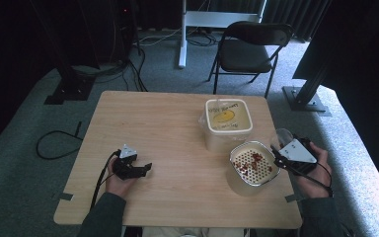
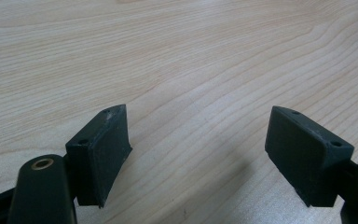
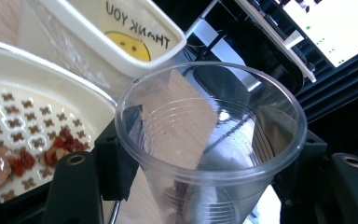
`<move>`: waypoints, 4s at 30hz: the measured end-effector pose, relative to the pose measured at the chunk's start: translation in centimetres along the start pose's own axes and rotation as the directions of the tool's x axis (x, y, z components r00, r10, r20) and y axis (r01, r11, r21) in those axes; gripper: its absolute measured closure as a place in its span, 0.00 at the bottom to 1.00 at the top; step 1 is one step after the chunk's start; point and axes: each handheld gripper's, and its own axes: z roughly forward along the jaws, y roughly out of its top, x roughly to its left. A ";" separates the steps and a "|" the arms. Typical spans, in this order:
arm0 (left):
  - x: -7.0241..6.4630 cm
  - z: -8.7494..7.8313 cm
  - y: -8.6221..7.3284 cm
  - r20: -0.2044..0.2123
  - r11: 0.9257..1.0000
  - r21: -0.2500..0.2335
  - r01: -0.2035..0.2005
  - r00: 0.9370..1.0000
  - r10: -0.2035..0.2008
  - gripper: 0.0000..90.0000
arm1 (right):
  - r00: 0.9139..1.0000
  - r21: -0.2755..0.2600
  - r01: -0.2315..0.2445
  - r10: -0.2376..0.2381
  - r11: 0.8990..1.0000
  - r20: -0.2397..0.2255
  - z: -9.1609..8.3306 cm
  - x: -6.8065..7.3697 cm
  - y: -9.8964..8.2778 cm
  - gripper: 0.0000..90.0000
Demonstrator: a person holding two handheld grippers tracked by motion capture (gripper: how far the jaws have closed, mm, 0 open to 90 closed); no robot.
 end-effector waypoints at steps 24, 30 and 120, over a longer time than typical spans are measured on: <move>0.0 0.0 0.0 0.001 1.000 0.002 -0.001 1.000 0.001 0.25 | 0.957 -0.077 -0.273 0.263 0.959 -0.120 1.0 -1.7 0.9 0.37; 0.0 0.0 0.0 0.000 1.000 0.002 -0.002 1.000 0.002 0.25 | 0.928 -0.092 -0.353 0.336 0.931 -0.163 1.8 -2.3 0.9 0.37; -0.1 0.1 0.0 0.002 1.000 0.009 -0.013 1.000 0.013 0.25 | 0.710 0.040 -0.579 0.528 0.814 -0.466 13.1 -5.5 7.6 0.13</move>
